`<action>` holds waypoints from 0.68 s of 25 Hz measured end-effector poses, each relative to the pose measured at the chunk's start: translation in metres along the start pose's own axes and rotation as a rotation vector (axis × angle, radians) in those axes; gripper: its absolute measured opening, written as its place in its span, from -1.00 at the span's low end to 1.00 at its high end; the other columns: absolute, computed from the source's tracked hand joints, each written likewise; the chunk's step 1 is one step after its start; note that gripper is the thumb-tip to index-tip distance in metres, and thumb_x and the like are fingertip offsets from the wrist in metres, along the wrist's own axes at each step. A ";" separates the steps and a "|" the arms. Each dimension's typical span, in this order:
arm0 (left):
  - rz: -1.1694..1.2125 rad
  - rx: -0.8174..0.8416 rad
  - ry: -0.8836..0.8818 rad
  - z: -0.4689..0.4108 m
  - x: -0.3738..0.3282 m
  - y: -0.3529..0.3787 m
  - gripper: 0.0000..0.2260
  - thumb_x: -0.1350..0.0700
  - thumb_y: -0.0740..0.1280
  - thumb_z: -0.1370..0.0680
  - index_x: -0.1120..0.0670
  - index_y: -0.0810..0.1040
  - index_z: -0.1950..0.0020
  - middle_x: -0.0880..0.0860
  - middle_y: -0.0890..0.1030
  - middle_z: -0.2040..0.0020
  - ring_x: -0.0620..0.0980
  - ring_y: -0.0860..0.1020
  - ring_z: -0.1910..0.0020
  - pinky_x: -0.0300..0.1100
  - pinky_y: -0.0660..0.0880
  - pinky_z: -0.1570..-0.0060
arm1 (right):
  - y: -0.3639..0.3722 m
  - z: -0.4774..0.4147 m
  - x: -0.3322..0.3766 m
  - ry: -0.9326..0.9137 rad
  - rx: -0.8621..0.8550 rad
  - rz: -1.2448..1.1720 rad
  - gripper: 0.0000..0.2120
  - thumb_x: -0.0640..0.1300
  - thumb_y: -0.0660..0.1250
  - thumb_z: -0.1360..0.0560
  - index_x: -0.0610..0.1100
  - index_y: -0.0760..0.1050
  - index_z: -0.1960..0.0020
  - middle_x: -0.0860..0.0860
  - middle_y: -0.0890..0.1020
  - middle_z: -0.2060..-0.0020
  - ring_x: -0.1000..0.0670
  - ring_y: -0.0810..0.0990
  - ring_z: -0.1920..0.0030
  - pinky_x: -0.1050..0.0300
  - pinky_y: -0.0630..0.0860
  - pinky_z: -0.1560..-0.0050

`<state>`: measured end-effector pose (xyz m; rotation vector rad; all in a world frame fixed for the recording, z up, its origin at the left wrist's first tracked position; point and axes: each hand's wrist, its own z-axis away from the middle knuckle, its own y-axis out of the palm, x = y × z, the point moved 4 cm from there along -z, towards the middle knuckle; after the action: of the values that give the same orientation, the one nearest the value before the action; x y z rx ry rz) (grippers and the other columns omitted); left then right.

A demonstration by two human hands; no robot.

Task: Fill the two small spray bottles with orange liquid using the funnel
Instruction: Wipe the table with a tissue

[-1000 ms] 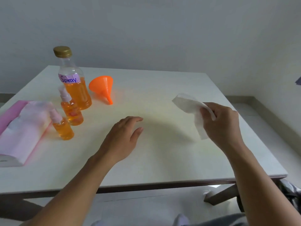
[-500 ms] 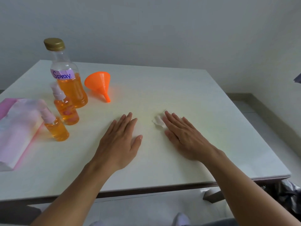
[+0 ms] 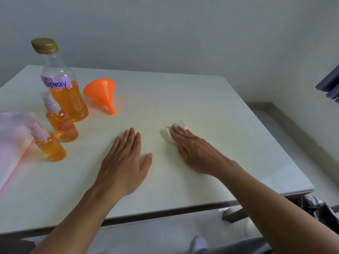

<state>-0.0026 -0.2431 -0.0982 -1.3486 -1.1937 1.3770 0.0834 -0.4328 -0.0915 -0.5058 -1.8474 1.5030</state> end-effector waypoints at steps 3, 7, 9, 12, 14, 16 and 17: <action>0.011 -0.001 0.007 0.002 0.000 0.001 -0.24 -0.27 -0.39 -0.46 0.10 -0.25 -0.59 0.05 -0.26 -0.60 -0.09 -0.32 -0.52 -0.17 -0.33 -0.45 | -0.015 0.029 -0.028 0.068 -0.035 -0.004 -0.50 -0.19 0.15 -0.67 -0.11 0.23 -0.60 0.02 0.23 -0.60 0.10 0.12 -0.60 0.33 -0.06 -0.54; -0.001 -0.001 -0.003 0.002 -0.002 0.005 -0.25 -0.24 -0.40 -0.47 0.12 -0.27 -0.57 0.09 -0.26 -0.59 -0.04 -0.28 -0.56 -0.13 -0.28 -0.50 | -0.044 0.058 -0.083 0.478 -0.215 0.006 -0.59 -0.30 0.14 -0.62 -0.15 0.49 -0.43 -0.12 0.54 -0.41 -0.19 0.50 -0.41 0.09 0.34 -0.44; -0.003 -0.014 -0.001 0.001 -0.004 0.005 -0.22 -0.25 -0.44 -0.43 0.13 -0.28 -0.57 0.10 -0.25 -0.59 -0.02 -0.26 -0.56 -0.13 -0.28 -0.50 | -0.051 0.054 -0.104 0.732 -0.335 -0.086 -0.61 -0.34 0.08 -0.59 -0.16 0.59 -0.24 -0.18 0.64 -0.18 -0.31 0.55 -0.27 -0.08 0.49 -0.24; -0.004 -0.013 -0.004 -0.003 -0.005 0.006 -0.22 -0.26 -0.45 -0.42 0.13 -0.29 -0.56 0.09 -0.26 -0.59 -0.03 -0.27 -0.56 -0.15 -0.30 -0.47 | -0.039 0.029 -0.102 0.899 -0.328 -0.108 -0.69 -0.36 0.04 -0.54 -0.26 0.49 -0.15 -0.24 0.55 -0.10 -0.34 0.48 -0.25 -0.07 0.43 -0.16; -0.015 -0.015 -0.003 -0.004 -0.005 0.007 -0.22 -0.27 -0.44 -0.42 0.12 -0.29 -0.56 0.08 -0.26 -0.59 -0.04 -0.27 -0.56 -0.16 -0.29 -0.48 | -0.028 0.009 -0.091 0.902 -0.275 -0.096 -0.58 -0.43 0.06 -0.50 -0.37 0.38 -0.34 -0.30 0.45 -0.32 -0.32 0.36 -0.41 -0.14 0.31 -0.42; -0.015 -0.014 -0.005 -0.005 -0.004 0.007 -0.24 -0.27 -0.40 -0.46 0.11 -0.29 -0.57 0.08 -0.26 -0.59 -0.04 -0.26 -0.56 -0.16 -0.28 -0.48 | -0.021 -0.017 -0.074 0.832 -0.201 -0.087 -0.46 -0.44 0.08 -0.52 -0.44 0.21 -0.50 -0.32 0.27 -0.52 -0.30 0.18 -0.55 -0.16 0.07 -0.57; -0.010 -0.011 -0.005 -0.005 -0.004 0.007 -0.25 -0.27 -0.38 -0.47 0.12 -0.27 -0.57 0.08 -0.25 -0.60 -0.04 -0.26 -0.56 -0.16 -0.28 -0.48 | -0.016 -0.032 -0.061 0.758 -0.149 -0.092 -0.42 -0.42 0.09 -0.55 -0.44 0.10 -0.55 -0.31 0.15 -0.58 -0.27 0.07 -0.61 -0.13 -0.05 -0.60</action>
<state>0.0028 -0.2481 -0.1041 -1.3458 -1.2108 1.3693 0.1507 -0.4562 -0.0895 -0.9001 -1.3504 0.9214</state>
